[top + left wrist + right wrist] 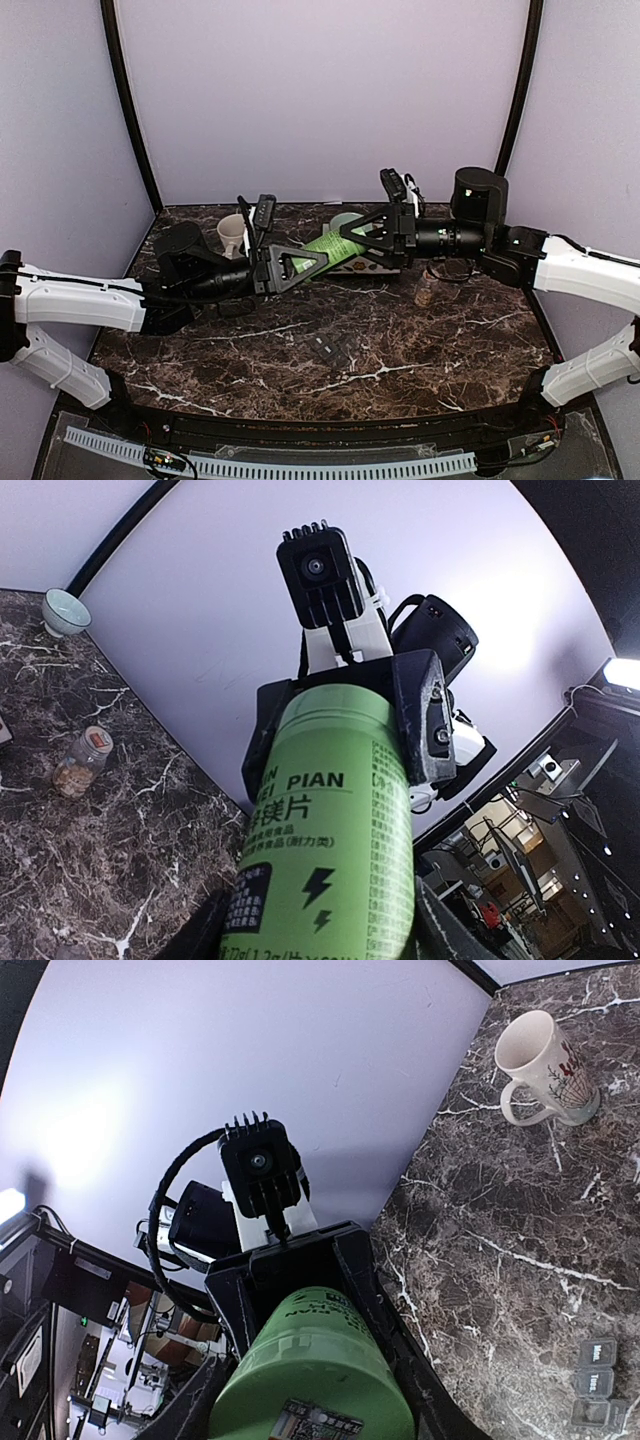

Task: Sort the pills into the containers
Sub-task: Pass from the right arm to the left, then unscrew the lid of the pill bottle.

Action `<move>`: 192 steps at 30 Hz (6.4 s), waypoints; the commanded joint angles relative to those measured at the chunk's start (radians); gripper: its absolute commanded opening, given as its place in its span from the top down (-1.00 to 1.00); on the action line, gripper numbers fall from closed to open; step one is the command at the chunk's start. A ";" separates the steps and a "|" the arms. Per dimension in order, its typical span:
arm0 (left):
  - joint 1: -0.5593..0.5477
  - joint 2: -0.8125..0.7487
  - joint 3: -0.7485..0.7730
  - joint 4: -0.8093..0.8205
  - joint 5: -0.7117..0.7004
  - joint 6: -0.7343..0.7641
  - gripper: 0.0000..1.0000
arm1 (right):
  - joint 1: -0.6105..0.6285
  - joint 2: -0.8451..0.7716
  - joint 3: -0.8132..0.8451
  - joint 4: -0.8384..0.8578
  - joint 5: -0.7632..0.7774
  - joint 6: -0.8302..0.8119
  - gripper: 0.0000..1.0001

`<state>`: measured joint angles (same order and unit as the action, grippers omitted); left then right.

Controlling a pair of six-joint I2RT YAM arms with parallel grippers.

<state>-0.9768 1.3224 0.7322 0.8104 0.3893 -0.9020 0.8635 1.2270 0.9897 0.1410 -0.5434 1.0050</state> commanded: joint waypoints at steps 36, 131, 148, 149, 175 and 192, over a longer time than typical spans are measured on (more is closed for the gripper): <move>0.138 -0.075 0.062 -0.373 0.376 0.145 1.00 | -0.047 -0.122 0.048 -0.402 -0.008 -0.346 -0.40; 0.166 0.054 0.218 0.012 0.683 -0.338 1.00 | 0.150 0.006 0.311 -0.698 0.256 -0.979 0.50; 0.170 0.016 0.208 -0.172 0.485 -0.039 1.00 | 0.140 -0.085 0.308 -0.628 0.218 -0.727 -0.61; 0.170 0.006 0.202 -0.189 0.462 -0.012 1.00 | 0.138 -0.092 0.302 -0.620 0.216 -0.693 -0.61; 0.106 -0.073 0.213 -0.423 0.272 0.326 1.00 | -0.011 -0.037 0.256 -0.468 -0.016 0.094 -0.51; 0.092 -0.099 0.229 -0.461 0.259 0.346 1.00 | -0.016 -0.009 0.228 -0.429 -0.054 0.111 -0.46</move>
<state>-0.8764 1.2507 0.9180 0.3420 0.6449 -0.5789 0.8543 1.2121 1.2156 -0.3435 -0.5697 1.1030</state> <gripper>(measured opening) 0.538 0.736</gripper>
